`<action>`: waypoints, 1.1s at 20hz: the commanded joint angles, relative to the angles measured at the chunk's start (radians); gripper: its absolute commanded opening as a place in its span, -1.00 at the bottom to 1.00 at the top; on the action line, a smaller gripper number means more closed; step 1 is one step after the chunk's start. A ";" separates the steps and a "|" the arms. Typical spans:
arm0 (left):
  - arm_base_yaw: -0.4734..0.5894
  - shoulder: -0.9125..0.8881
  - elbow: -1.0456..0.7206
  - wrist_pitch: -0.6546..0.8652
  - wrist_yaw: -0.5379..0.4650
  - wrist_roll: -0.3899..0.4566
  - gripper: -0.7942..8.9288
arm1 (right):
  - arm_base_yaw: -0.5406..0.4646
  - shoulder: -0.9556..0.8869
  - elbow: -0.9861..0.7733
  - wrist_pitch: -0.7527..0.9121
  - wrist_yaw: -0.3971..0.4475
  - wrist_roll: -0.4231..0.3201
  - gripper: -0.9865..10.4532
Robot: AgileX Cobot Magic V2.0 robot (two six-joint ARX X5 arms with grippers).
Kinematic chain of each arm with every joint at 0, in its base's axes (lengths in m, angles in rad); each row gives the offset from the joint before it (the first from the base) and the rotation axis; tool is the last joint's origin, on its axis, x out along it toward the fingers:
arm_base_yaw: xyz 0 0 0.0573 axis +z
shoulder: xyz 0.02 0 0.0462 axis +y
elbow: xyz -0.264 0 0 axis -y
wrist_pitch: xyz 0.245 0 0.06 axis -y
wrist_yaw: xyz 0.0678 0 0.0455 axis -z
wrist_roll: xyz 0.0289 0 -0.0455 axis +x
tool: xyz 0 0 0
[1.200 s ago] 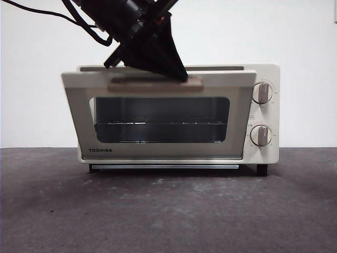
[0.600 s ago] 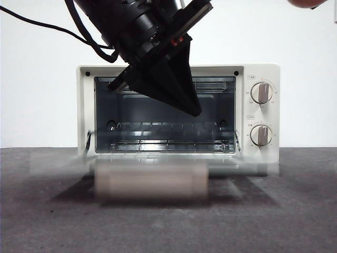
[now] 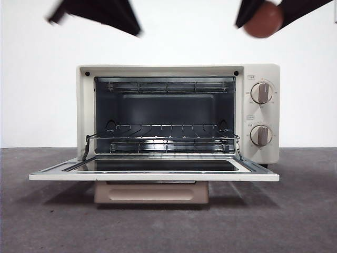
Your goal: Eggoven
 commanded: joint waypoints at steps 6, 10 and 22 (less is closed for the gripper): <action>0.213 -0.325 -0.153 -0.092 0.144 0.047 -0.82 | -0.011 0.139 -0.121 0.374 -0.086 -0.004 -0.82; 0.313 -0.488 -0.254 -0.156 0.192 0.055 -0.82 | -0.025 0.235 -0.134 0.512 -0.090 -0.002 -0.82; 0.371 -0.702 -0.304 -0.327 0.211 0.092 -0.82 | -0.087 0.477 -0.134 0.724 -0.074 0.022 -0.82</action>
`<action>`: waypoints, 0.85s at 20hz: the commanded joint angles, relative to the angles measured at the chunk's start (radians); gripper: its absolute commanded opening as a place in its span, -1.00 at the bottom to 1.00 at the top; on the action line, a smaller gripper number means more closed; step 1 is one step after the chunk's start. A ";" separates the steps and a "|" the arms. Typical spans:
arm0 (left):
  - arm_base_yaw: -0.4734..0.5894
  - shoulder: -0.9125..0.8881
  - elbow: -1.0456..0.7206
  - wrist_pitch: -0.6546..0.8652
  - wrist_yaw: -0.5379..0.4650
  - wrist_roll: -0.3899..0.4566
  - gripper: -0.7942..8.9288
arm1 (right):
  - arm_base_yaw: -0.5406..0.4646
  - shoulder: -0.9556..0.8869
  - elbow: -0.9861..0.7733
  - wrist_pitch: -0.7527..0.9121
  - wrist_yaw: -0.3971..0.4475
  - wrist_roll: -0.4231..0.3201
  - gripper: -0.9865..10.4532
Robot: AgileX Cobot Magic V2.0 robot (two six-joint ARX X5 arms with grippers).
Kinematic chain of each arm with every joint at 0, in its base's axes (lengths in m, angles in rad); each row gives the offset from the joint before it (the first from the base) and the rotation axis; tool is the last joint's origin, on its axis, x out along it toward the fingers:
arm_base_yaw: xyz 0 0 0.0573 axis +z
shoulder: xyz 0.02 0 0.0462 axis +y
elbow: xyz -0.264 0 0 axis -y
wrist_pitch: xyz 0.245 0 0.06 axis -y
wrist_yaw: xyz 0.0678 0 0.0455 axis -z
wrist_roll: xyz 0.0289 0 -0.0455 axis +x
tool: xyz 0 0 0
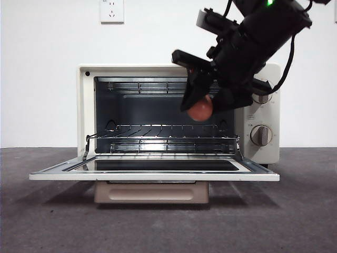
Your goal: Eggoven
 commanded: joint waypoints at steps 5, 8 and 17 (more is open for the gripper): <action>0.000 0.002 0.008 -0.008 0.001 0.016 -0.82 | -0.003 0.085 0.007 0.066 0.031 0.011 -0.82; 0.000 0.002 0.008 -0.016 0.001 0.016 -0.82 | -0.005 0.101 0.007 0.076 0.063 0.010 -0.82; 0.000 0.002 0.008 -0.024 0.001 0.016 -0.82 | -0.014 0.138 0.007 0.075 0.048 0.012 -0.82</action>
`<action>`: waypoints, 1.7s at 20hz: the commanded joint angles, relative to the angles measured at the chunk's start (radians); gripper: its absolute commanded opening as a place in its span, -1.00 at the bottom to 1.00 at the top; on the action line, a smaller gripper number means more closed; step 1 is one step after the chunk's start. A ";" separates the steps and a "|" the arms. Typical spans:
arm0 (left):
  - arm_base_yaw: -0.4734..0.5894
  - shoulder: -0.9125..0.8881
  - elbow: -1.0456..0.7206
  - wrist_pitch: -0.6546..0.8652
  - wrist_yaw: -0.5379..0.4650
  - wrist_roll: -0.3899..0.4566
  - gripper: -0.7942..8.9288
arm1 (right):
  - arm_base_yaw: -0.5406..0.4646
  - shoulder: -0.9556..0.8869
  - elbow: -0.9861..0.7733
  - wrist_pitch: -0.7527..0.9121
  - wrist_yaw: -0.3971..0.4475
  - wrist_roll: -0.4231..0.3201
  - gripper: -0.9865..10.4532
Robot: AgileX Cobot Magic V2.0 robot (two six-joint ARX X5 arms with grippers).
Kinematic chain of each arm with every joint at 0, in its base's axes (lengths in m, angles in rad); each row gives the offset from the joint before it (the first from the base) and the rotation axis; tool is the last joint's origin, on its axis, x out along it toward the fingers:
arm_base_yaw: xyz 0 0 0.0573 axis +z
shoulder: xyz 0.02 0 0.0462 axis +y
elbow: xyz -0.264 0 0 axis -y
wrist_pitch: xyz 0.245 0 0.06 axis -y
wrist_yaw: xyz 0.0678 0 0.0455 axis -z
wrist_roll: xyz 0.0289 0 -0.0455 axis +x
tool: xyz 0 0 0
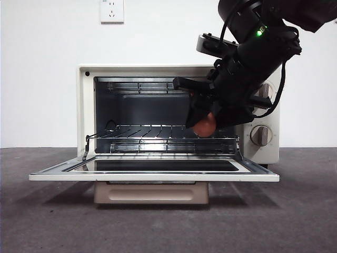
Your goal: Eggoven
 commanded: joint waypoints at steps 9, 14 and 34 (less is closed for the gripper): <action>0.000 0.003 0.008 0.007 0.001 0.016 -0.82 | 0.019 0.033 0.008 -0.011 0.000 0.037 -0.35; 0.000 0.004 0.008 0.007 0.001 0.016 -0.82 | 0.019 0.032 0.008 -0.011 0.000 0.037 -0.31; 0.000 0.006 0.008 0.005 0.001 0.016 -0.82 | 0.018 -0.053 0.016 -0.037 0.011 0.030 -0.24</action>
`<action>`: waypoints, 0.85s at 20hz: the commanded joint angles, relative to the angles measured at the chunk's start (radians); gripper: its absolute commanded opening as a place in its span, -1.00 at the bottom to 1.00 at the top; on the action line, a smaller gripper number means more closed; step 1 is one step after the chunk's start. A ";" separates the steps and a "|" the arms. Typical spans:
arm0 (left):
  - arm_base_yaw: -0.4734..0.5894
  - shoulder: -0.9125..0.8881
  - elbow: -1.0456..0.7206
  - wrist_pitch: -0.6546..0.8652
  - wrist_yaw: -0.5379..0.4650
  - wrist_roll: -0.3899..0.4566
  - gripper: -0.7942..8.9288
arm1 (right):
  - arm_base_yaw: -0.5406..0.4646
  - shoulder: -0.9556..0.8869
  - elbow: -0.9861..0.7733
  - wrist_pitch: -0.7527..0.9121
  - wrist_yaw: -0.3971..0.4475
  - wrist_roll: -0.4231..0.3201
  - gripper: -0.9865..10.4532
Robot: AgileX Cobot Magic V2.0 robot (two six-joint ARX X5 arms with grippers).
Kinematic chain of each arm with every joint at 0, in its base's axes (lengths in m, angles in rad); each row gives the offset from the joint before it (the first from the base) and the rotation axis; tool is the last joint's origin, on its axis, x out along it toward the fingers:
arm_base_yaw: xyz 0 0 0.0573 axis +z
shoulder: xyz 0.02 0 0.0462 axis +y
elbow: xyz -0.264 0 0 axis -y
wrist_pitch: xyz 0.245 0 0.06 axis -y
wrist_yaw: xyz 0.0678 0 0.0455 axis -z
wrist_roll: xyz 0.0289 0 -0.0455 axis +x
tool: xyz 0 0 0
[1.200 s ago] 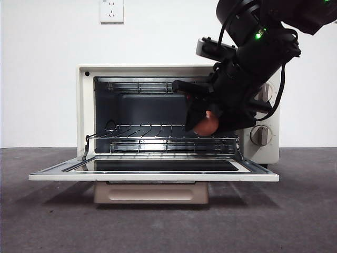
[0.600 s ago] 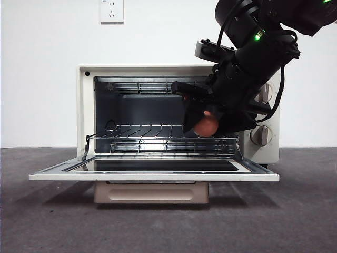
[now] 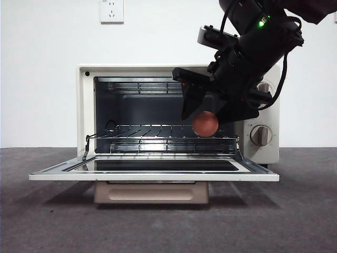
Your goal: Eggoven
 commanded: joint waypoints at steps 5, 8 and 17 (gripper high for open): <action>0.000 0.019 0.008 0.034 -0.004 0.017 -0.82 | 0.007 -0.151 0.015 -0.109 0.021 -0.008 -0.24; 0.010 0.072 0.007 0.090 -0.006 0.017 -0.82 | 0.007 -0.304 0.016 -0.196 0.027 -0.024 -0.24; 0.089 0.404 -0.156 0.510 0.080 -0.079 -0.82 | 0.012 -0.780 0.015 -0.592 0.027 -0.095 -0.24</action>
